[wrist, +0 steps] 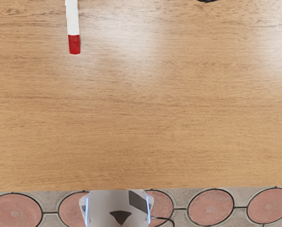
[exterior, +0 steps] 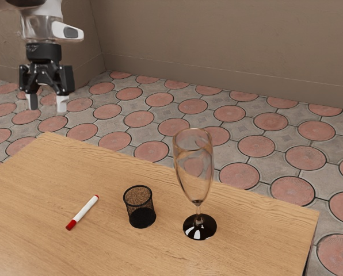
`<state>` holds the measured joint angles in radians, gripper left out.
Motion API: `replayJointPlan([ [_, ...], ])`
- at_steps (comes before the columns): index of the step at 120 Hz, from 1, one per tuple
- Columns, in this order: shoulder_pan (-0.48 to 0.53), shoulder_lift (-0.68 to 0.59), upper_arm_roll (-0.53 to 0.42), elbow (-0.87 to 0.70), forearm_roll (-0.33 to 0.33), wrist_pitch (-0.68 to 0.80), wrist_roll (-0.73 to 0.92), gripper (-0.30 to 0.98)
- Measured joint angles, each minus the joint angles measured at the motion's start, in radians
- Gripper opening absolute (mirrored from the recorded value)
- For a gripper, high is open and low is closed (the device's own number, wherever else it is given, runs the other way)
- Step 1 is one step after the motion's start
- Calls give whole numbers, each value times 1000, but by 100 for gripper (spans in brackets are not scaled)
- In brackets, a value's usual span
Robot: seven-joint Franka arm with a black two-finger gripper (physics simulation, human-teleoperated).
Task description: Put the marker into the pen holder.
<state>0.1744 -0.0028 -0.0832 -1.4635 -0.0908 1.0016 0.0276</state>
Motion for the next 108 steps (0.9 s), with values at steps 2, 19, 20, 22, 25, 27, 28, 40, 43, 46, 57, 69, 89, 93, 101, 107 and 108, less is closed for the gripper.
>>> replayJointPlan([
  [2, 11, 3, -5, -3, 0, 37, 0, 69],
  [19, 36, 28, 12, -144, 34, 270, -2, 69],
  [20, 32, 29, 17, -162, 35, 282, -3, 69],
  [22, 23, 29, 30, -205, 38, 308, -3, 69],
  [25, 13, 29, 44, -268, 44, 350, -4, 69],
  [27, 9, 32, 50, -307, 49, 378, -4, 69],
  [28, 7, 33, 53, -322, 51, 392, -4, 69],
  [40, -21, 102, 72, -416, 66, 542, -6, 69],
  [43, -33, 122, 73, -429, 69, 580, -7, 69],
  [46, -44, 139, 75, -442, 70, 617, -7, 69],
  [57, -51, 180, 79, -497, 74, 748, -9, 69],
  [69, -36, 206, 101, -560, 76, 865, -10, 69],
  [89, -24, 164, 122, -744, 82, 1054, -8, 68],
  [93, -21, 158, 123, -774, 83, 1089, -8, 68],
  [101, -21, 149, 124, -832, 89, 1161, -5, 65],
  [107, -21, 145, 124, -865, 91, 1204, -3, 61],
  [108, -21, 144, 124, -870, 92, 1210, -3, 61],
])
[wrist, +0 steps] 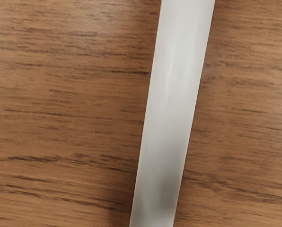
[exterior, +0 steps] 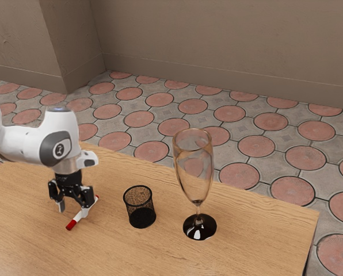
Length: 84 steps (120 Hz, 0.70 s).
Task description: Put the marker into the pen holder.
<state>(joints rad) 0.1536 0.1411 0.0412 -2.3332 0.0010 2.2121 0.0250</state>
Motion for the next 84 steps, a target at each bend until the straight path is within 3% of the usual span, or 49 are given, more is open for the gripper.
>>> replayJointPlan([
  [41, 7, -28, -1, -105, 9, 179, 16, 18],
  [84, -1, -52, -2, -151, 39, 260, 20, -1],
])
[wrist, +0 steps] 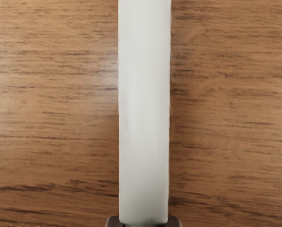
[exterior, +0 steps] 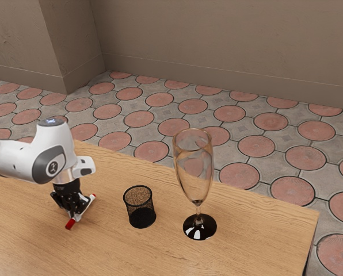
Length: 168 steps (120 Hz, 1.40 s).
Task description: Put the marker into the pen holder.
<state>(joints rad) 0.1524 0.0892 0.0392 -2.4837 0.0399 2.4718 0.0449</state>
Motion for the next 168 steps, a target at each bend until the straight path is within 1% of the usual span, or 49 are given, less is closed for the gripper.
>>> replayJointPlan([
  [22, -3, -16, -1, 11, 10, -11, -8, -5],
  [43, -63, -170, -9, 45, 35, -129, -23, -9],
  [52, -135, -233, -16, 57, 42, -184, -32, -9],
  [64, -183, -278, -78, 64, 46, -236, -44, -10],
  [73, -199, -282, -110, 80, 47, -262, -54, -10],
  [90, -238, -267, -120, 134, 49, -310, -73, -10],
  [105, -270, -207, -121, 173, 50, -333, -87, -10],
  [114, -272, -163, -119, 199, 49, -341, -94, -9],
  [128, -253, -94, -113, 254, 42, -358, -99, -3],
  [144, -224, -67, -113, 285, 19, -393, -92, 27],
  [156, -206, -66, -113, 319, 13, -421, -87, 42],
  [160, -201, -69, -115, 370, 6, -449, -85, 46],
  [168, -199, -81, -109, 554, -48, -538, -80, 52],
])
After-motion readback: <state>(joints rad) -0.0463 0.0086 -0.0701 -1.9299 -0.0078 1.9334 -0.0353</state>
